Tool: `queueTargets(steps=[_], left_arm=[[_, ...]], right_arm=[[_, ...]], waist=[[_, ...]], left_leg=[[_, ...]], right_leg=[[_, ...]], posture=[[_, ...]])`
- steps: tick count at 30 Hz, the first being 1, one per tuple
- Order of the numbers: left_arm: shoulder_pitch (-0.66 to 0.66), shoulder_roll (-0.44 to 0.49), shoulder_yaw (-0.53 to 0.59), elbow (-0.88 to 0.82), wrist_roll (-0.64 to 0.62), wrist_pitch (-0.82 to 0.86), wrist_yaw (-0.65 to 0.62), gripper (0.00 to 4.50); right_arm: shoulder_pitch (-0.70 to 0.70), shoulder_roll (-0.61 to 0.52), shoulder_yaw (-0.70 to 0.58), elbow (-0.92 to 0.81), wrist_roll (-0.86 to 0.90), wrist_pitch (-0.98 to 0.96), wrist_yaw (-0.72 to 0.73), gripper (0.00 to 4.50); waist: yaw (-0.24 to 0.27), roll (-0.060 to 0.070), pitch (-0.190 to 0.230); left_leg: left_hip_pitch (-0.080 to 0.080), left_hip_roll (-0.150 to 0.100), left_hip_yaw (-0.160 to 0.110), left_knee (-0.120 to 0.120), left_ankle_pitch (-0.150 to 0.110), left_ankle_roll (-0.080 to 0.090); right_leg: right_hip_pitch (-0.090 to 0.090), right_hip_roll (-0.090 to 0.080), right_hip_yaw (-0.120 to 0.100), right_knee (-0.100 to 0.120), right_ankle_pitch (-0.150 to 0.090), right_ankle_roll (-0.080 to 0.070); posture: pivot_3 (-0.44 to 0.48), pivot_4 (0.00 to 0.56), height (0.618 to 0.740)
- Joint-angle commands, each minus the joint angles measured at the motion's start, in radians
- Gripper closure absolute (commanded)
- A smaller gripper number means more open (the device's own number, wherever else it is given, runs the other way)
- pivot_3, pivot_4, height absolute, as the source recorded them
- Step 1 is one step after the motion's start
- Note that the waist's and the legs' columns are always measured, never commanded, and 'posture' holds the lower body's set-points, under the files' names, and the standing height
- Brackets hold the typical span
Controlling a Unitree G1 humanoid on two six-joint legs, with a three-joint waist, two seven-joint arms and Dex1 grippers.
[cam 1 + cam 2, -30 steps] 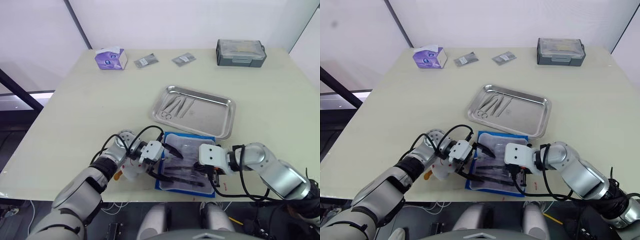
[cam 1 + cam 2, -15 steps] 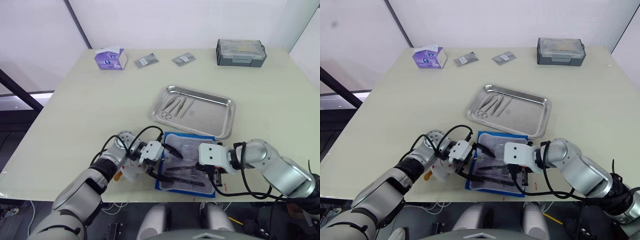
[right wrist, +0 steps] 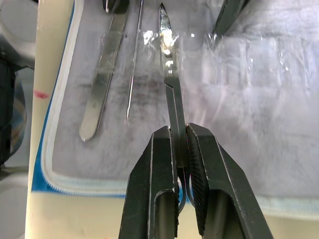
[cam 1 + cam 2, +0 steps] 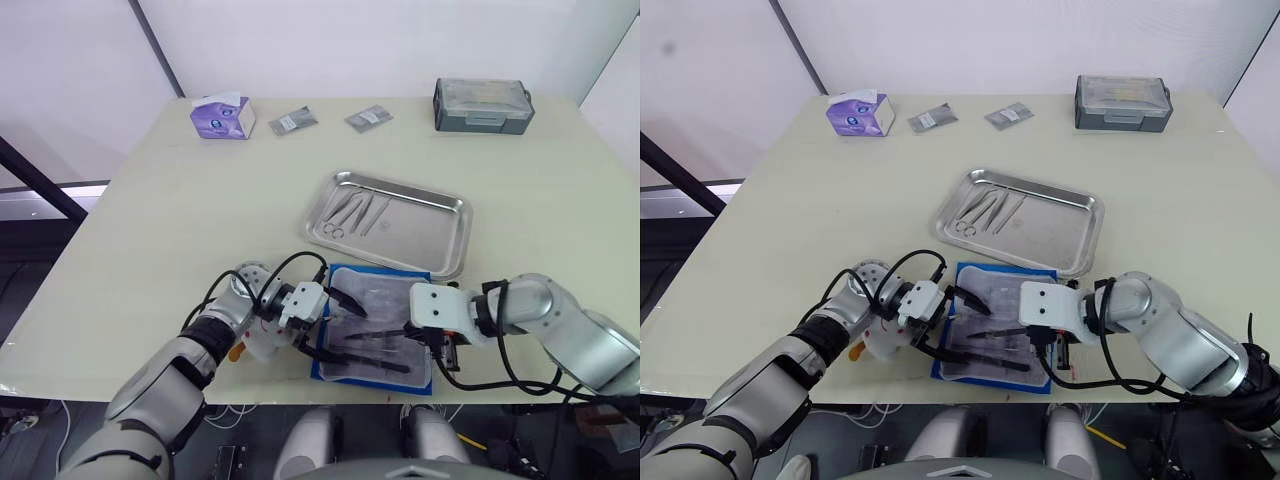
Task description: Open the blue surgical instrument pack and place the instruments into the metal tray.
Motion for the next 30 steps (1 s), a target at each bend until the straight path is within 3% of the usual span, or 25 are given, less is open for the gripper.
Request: queueTargets(steps=[1, 10, 23, 30], left_arm=[[0.06, -0.01, -0.102, 0.067, 0.102, 0.009, -0.037, 0.0], [0.059, -0.015, -0.103, 0.076, 0.103, 0.006, -0.037, 0.0], [0.049, -0.024, -0.099, 0.1, 0.105, -0.003, -0.037, 0.0], [0.047, -0.029, -0.096, 0.11, 0.106, -0.007, -0.037, 0.0]], right_arm=[[0.0, -0.024, -0.076, -0.051, 0.021, 0.0, -0.001, 4.48], [0.052, -0.103, -0.157, -0.09, 0.062, 0.012, 0.004, 4.48], [0.326, -0.245, -0.44, -0.127, 0.134, -0.097, 0.039, 4.48], [0.384, -0.179, -0.597, -0.089, 0.209, -0.096, -0.003, 4.48]], waist=[[0.0, 0.0, 0.0], [0.001, 0.0, 0.0], [0.011, -0.001, 0.001], [0.012, -0.001, 0.001]], left_leg=[[0.0, 0.0, 0.0, 0.0, 0.0, 0.0], [0.0, -0.001, 0.0, 0.0, 0.0, 0.0], [-0.002, -0.002, 0.001, 0.0, 0.0, 0.0], [-0.002, -0.002, 0.001, 0.0, 0.0, 0.0]], right_leg=[[0.0, 0.0, 0.0, 0.0, 0.0, 0.0], [0.0, -0.002, -0.001, 0.0, 0.0, 0.0], [0.0, -0.005, -0.003, -0.002, 0.0, 0.001], [0.0, -0.005, -0.003, -0.002, 0.0, 0.001]], posture=[[0.0, 0.15, 0.734], [0.0, 0.15, 0.734], [0.0, 0.15, 0.734], [0.0, 0.15, 0.734]])
